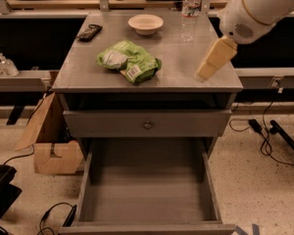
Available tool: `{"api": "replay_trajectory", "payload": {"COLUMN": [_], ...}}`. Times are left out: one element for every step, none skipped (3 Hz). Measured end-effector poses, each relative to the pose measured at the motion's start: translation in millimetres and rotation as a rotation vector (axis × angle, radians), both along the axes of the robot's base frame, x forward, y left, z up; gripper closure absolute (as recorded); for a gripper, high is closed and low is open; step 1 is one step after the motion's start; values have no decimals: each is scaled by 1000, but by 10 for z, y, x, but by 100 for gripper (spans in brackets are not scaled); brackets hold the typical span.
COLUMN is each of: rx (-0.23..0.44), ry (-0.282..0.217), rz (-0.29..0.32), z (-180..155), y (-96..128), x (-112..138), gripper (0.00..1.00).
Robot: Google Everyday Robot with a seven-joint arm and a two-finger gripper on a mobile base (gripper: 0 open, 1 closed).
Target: Place green rice chip bag into middle drawer
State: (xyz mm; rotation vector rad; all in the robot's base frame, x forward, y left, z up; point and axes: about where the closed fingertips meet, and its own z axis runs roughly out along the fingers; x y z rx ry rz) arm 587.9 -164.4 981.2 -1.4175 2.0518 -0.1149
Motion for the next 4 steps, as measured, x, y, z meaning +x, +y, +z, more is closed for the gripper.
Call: {"api": "replay_trajectory", "payload": {"rx": [22, 22, 59, 122], "ry": [-39, -39, -19, 20], "rz": [-25, -25, 28, 83], "z": [106, 106, -147, -531], "y": [442, 442, 744, 1156], "x": [494, 495, 842, 1303], "gripper": [0, 0, 0, 0]}}
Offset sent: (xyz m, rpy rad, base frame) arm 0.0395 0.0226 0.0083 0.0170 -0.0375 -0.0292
